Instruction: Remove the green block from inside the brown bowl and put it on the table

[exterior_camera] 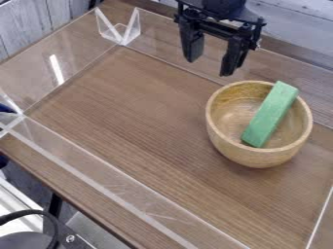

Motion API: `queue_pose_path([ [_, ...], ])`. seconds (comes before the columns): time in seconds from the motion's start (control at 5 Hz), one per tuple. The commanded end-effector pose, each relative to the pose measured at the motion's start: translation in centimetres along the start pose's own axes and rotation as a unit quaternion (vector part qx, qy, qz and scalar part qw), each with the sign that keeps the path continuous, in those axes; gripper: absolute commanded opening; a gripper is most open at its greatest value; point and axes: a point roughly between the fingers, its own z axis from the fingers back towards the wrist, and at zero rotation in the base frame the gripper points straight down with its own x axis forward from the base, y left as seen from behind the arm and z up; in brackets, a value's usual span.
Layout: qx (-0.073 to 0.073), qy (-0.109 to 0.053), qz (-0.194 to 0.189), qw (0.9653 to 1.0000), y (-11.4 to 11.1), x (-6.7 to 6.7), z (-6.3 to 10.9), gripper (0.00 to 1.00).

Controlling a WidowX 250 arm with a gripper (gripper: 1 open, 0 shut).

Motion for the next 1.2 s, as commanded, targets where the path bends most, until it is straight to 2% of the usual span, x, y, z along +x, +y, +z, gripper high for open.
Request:
queue_pose_path([
  [0.0,0.001,-0.001,-0.022,0.9998,-1.4,0.7,-0.4,1.0],
  [0.4,0.004,-0.001,-0.071,0.9975,-4.9,2.3,-2.1,1.0],
  [0.6,0.009,0.004,-0.089,0.996,-6.3,3.2,-3.5,1.0],
  [1.0,0.014,0.022,-0.107,0.9939,-7.4,4.3,-5.7,1.0],
])
